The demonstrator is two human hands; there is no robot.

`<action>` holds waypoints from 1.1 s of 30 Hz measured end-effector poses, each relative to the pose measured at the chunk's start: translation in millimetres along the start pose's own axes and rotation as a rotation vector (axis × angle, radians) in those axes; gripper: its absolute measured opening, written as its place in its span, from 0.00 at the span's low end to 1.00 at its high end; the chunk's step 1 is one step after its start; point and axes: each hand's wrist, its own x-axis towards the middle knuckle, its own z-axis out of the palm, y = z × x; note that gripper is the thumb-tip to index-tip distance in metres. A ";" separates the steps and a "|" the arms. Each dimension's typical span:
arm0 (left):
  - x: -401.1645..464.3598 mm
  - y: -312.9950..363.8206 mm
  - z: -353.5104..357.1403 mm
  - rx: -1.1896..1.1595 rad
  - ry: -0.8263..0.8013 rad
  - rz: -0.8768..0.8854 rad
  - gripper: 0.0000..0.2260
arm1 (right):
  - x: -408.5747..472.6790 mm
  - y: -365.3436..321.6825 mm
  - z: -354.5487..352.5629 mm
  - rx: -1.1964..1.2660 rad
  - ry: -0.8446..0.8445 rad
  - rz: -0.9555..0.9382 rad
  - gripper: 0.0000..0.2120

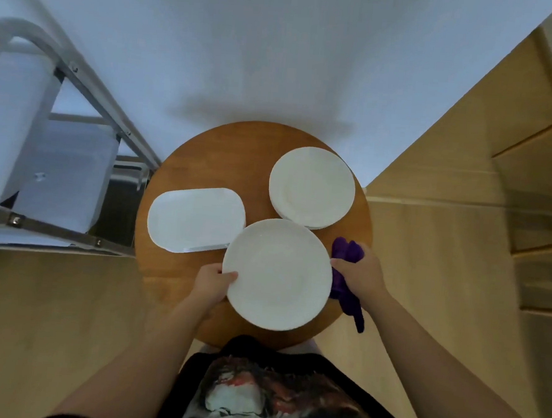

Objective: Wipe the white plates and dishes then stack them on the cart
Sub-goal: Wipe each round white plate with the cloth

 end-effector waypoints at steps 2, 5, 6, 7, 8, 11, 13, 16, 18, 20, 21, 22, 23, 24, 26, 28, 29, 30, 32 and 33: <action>4.0 -12.3 3.6 0.015 0.037 -0.021 0.06 | 7.1 7.6 6.8 -0.053 -0.025 -0.005 0.18; 9.8 -24.1 9.5 -0.010 0.065 -0.052 0.05 | 13.4 18.8 16.0 -0.021 -0.027 0.022 0.18; 12.5 -26.3 11.7 -0.016 0.072 -0.058 0.04 | 14.8 22.2 18.0 -0.007 -0.016 0.030 0.18; 15.6 -27.5 14.2 -0.021 0.077 -0.062 0.04 | 16.1 25.2 19.8 -0.004 -0.006 0.035 0.19; 18.6 -28.4 16.5 -0.021 0.083 -0.065 0.03 | 17.3 27.4 21.2 -0.012 -0.001 0.037 0.19; 27.5 -33.8 23.8 -0.013 0.106 -0.091 0.03 | 20.4 31.4 23.4 -0.045 -0.002 0.006 0.19; 31.5 -39.5 27.9 0.004 0.118 -0.105 0.03 | 21.6 33.5 24.2 -0.046 0.002 -0.015 0.19; 36.3 -44.1 32.8 0.270 0.166 -0.050 0.06 | 18.3 37.7 23.8 0.008 0.049 -0.005 0.21; 37.3 -40.8 31.7 0.594 0.175 0.010 0.10 | 14.0 40.0 22.8 0.042 0.095 -0.011 0.21; 38.9 -37.6 29.0 0.760 0.143 0.017 0.11 | 9.9 41.4 20.6 0.062 0.129 -0.052 0.21; 40.3 -36.1 28.3 0.813 0.131 0.008 0.12 | 8.7 40.7 19.3 0.076 0.138 -0.078 0.20; 41.3 -34.5 27.7 0.860 0.127 0.000 0.12 | 8.1 38.8 18.1 0.088 0.140 -0.102 0.20; 42.5 -32.6 27.7 0.899 0.128 -0.004 0.12 | 8.1 35.8 17.5 0.094 0.133 -0.125 0.20; 43.9 -31.4 28.8 0.933 0.131 -0.009 0.12 | 8.7 32.5 17.3 0.090 0.116 -0.145 0.20; 44.0 -27.6 30.1 1.023 0.133 -0.012 0.13 | 10.8 25.3 19.2 0.076 0.068 -0.163 0.21; 44.6 -23.6 32.4 1.134 0.135 -0.012 0.14 | 15.1 19.7 22.3 0.061 0.030 -0.157 0.20; 45.0 -19.9 32.8 1.182 0.147 -0.007 0.14 | 17.3 17.6 24.0 0.056 0.016 -0.154 0.20; 45.6 -14.0 32.9 1.219 0.169 0.010 0.14 | 19.5 15.3 26.0 0.050 0.003 -0.152 0.20; 48.7 1.9 33.8 1.253 0.244 0.079 0.17 | 23.5 10.3 28.9 0.040 -0.017 -0.152 0.20; 51.0 12.1 35.8 1.244 0.280 0.125 0.18 | 26.0 7.3 29.7 0.041 -0.021 -0.151 0.20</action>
